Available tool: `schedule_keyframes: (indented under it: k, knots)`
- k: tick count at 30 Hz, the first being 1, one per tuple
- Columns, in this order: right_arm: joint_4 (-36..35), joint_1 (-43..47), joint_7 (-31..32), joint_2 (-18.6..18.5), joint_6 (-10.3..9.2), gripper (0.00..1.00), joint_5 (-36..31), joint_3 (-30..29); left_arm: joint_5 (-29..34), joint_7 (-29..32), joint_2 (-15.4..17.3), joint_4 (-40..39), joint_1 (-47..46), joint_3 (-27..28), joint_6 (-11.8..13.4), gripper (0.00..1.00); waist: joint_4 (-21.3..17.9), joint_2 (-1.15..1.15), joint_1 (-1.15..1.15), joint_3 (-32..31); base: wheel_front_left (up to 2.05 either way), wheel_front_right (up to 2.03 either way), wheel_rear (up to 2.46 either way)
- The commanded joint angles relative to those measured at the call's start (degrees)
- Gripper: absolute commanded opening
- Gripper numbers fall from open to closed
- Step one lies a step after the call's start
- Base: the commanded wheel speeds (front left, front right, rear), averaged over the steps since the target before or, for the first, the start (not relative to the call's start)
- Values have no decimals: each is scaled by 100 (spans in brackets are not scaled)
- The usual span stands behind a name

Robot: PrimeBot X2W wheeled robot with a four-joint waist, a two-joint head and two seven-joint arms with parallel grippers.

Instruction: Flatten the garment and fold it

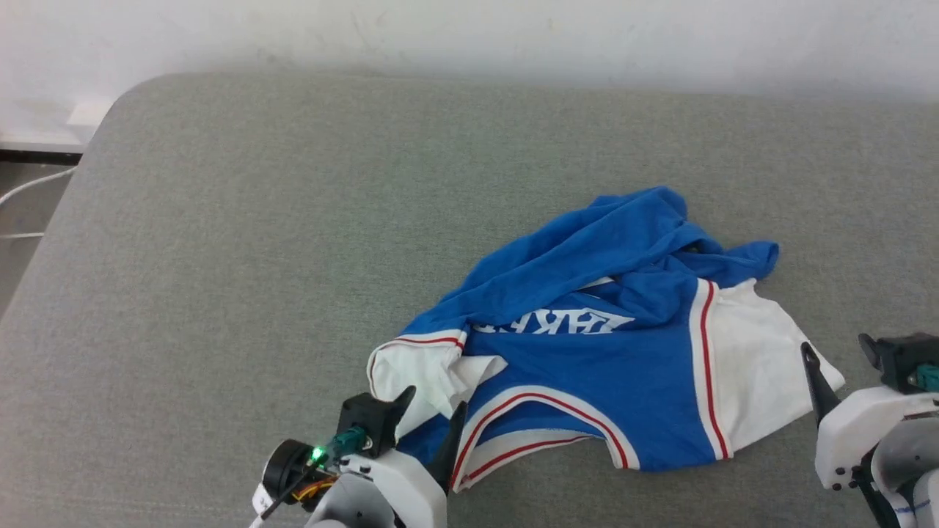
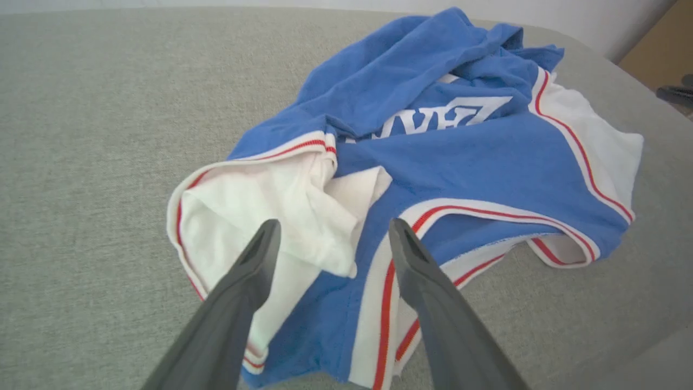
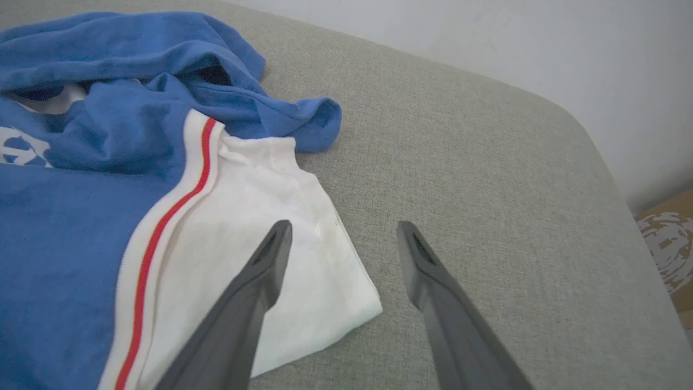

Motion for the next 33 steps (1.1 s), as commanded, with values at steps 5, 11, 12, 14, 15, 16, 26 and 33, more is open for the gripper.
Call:
schedule_keyframes:
  k: [5,11,12,14,15,16,26,33]
  knots:
    - [-405,197,-138,273,-13,100,-4,-90,46,715,116,-202,26,11,172,100,-241,0,0,17,0,0,0]
    - [-698,269,-183,492,-13,100,-29,-21,122,1085,142,-254,-120,64,413,100,-473,0,0,159,0,0,0]
    - [-709,277,-187,511,-13,100,-27,-21,122,1104,146,-246,-146,62,418,100,-498,0,0,182,0,0,0]
    - [-713,296,-190,540,-13,100,-31,-21,115,1114,154,-218,-196,80,441,100,-537,0,0,221,0,0,0]
    - [-716,306,-192,554,-13,100,-36,-20,118,1113,164,-197,-220,95,461,100,-551,0,0,240,0,0,0]
    - [-719,314,-197,568,-13,100,-38,-24,114,1106,170,-168,-243,118,487,100,-559,0,0,257,0,0,0]
    - [-636,372,-244,639,-13,100,-57,-100,-113,868,120,60,-484,140,372,0,-403,0,0,322,0,0,0]
    - [-571,432,-240,647,-13,100,-64,-91,-404,626,221,-381,-423,302,236,0,-168,0,0,118,0,0,0]
